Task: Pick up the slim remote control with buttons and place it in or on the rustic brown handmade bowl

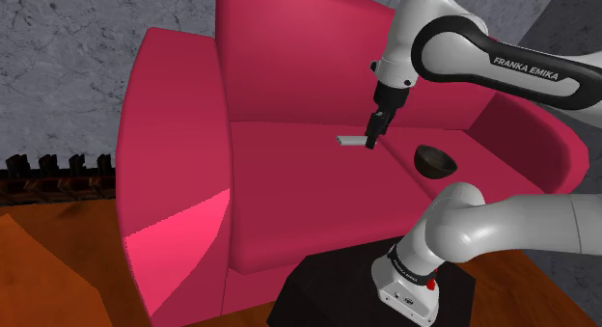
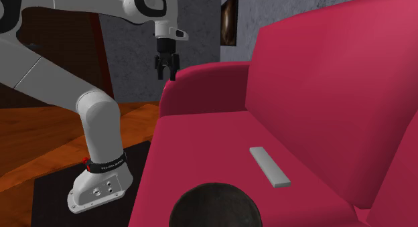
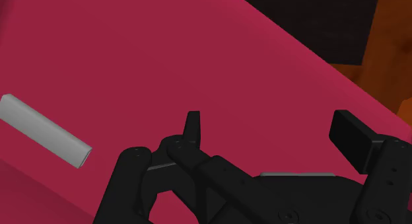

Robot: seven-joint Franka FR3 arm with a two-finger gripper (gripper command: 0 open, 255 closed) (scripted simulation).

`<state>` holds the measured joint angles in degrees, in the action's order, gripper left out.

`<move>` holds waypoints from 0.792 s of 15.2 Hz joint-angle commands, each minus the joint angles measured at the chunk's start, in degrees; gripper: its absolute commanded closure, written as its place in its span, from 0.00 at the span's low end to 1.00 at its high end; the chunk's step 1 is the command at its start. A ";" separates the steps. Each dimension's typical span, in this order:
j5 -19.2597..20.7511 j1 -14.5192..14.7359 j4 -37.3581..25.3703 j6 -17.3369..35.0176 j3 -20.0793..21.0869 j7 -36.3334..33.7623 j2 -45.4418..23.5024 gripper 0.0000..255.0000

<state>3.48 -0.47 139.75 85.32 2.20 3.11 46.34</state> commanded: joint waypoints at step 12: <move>13.15 -2.44 7.82 13.36 -17.19 23.41 -0.84 0.00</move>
<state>15.36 -2.63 147.29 97.47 -13.28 24.09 45.82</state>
